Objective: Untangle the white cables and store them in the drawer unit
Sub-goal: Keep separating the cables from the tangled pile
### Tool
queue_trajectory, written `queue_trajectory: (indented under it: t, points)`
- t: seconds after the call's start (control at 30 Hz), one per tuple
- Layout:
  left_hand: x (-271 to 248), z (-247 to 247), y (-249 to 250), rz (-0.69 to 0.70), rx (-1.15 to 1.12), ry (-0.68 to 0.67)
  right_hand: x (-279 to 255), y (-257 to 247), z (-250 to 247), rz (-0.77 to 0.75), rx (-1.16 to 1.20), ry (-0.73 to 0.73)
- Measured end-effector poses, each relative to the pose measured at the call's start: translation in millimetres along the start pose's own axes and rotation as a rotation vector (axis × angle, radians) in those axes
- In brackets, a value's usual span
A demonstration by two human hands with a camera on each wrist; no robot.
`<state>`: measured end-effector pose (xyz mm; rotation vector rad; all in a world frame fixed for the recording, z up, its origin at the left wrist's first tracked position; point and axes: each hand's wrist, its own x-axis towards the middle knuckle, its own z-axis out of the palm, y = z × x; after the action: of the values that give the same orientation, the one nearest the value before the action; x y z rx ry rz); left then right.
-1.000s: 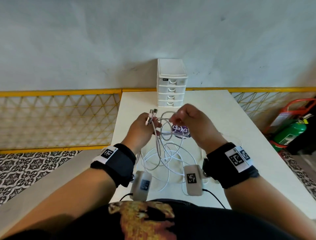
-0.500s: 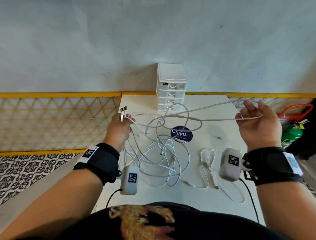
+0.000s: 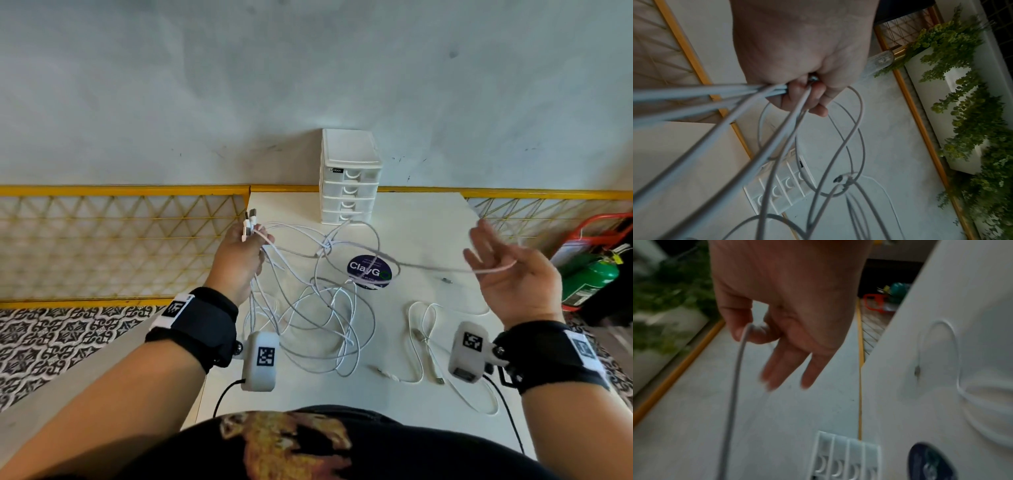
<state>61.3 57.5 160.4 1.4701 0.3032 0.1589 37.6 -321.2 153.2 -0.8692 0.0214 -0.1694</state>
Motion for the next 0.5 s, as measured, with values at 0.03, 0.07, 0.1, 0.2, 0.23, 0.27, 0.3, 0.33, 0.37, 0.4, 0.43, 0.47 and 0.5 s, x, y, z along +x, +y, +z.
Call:
queue_trajectory:
  t: [0.03, 0.07, 0.1, 0.2, 0.23, 0.27, 0.3, 0.33, 0.37, 0.4, 0.43, 0.47, 0.5]
  points:
    - [-2, 2, 2, 0.004, -0.027, -0.032, 0, 3, 0, 0.084, -0.096, -0.016]
    - [-4, 4, 4, 0.010, -0.053, -0.057, 2, 9, 0, 0.180, -0.256, 0.010]
    - [-6, 6, 6, 0.018, -0.077, -0.072, 4, 17, 1, 0.273, -0.508, 0.059]
    - [-9, 11, 11, 0.044, -0.099, -0.087, 7, 37, -7, 0.493, -1.410, 0.136]
    - [-10, 12, 12, 0.052, -0.099, -0.094, 5, 42, -3, 0.453, -1.538, 0.125]
    - [-10, 14, 12, 0.057, -0.102, -0.102, 3, 46, 4, 0.357, -1.582, 0.112]
    - [-11, 15, 12, 0.063, -0.105, -0.112, 1, 49, 15, 0.236, -1.599, 0.079]
    - [-12, 17, 12, 0.066, -0.108, -0.125, -2, 52, 28, 0.114, -1.608, 0.001]
    - [-13, 18, 12, 0.065, -0.107, -0.139, -6, 54, 41, 0.017, -1.598, -0.103]
    - [-14, 21, 11, 0.061, -0.109, -0.151, -10, 57, 56, -0.071, -1.549, -0.208]
    - [-16, 23, 11, 0.052, -0.114, -0.162, -13, 62, 71, -0.124, -1.487, -0.280]
    - [-17, 24, 11, 0.039, -0.121, -0.169, -17, 66, 85, -0.141, -1.452, -0.326]
    - [-19, 25, 11, 0.029, -0.130, -0.179, -20, 71, 99, -0.127, -1.468, -0.361]
